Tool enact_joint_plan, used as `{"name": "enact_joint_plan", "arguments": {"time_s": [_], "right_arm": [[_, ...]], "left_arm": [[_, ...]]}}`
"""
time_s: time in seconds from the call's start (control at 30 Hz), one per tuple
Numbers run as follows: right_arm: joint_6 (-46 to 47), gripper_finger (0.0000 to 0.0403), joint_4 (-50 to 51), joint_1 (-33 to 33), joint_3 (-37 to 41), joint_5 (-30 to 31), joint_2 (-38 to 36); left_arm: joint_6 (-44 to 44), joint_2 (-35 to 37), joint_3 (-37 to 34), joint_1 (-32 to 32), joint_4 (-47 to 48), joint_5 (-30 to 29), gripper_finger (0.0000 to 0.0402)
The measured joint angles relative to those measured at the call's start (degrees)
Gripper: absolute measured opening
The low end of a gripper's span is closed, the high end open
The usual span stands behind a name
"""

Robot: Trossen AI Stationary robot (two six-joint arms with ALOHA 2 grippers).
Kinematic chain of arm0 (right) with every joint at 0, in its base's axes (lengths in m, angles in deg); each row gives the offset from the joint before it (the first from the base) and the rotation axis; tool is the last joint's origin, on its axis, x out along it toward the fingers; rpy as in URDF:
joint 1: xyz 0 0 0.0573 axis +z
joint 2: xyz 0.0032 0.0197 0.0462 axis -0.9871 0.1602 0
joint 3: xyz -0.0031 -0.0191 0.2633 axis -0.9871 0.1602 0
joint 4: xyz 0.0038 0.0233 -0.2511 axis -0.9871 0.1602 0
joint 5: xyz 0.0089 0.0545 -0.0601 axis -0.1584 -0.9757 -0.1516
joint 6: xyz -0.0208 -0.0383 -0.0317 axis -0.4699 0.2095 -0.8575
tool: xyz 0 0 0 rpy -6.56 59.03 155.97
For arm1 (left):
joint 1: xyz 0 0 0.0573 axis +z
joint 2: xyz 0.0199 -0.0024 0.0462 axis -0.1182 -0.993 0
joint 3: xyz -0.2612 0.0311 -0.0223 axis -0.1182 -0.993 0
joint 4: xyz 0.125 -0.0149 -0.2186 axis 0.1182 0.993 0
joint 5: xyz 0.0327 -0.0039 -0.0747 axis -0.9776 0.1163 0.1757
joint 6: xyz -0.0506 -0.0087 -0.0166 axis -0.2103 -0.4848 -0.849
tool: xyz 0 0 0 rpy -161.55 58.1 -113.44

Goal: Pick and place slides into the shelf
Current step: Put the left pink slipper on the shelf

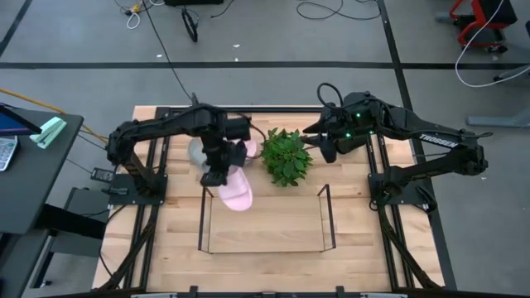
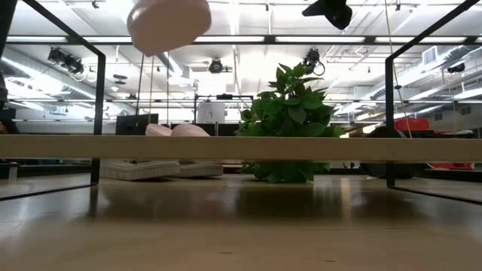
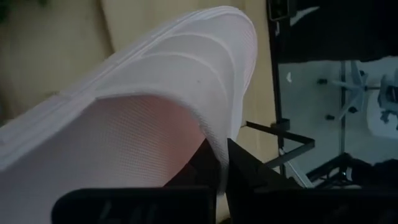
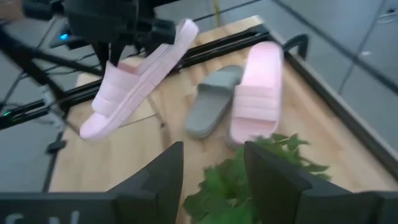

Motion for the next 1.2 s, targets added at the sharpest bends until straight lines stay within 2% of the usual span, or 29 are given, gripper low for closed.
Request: {"name": "enact_joint_plan", "arguments": {"time_s": [0.1,0.33,0.43,0.57,0.63,0.73,1.03,1.2], "right_arm": [[-0.31,0.0174,1.48,1.08,0.00,-3.28,0.00],[-6.73,0.0150,4.91,8.05,0.00,-4.07,0.00],[-8.07,0.0116,5.18,11.66,0.00,-4.08,0.00],[-8.86,0.0037,5.09,16.23,0.00,-2.59,0.00],[-10.01,0.0011,4.94,18.39,0.00,-0.85,0.00],[-10.70,0.0015,4.54,21.29,0.00,2.71,0.00],[-13.38,0.0004,2.95,26.07,0.00,5.25,0.00],[-13.26,0.0003,2.41,28.23,0.14,10.25,0.22]], "left_arm": [[-1.60,-0.75,0.07,-1.94,-0.02,0.03,0.0012],[-5.32,-2.26,0.04,-6.27,-0.74,0.02,0.0012],[-7.17,-2.85,-0.02,-8.02,-1.37,-0.02,0.0011],[-10.21,-3.95,-0.02,-10.50,-3.39,-0.07,0.0015],[-11.10,-4.61,0.00,-11.86,-4.78,0.59,0.0016],[-11.26,-5.72,0.00,-13.63,-5.39,1.89,0.0011],[-11.77,-9.08,0.00,-15.84,-7.03,3.29,0.0016],[-11.10,-12.40,0.00,-16.66,-6.82,7.19,0.0011]]}}
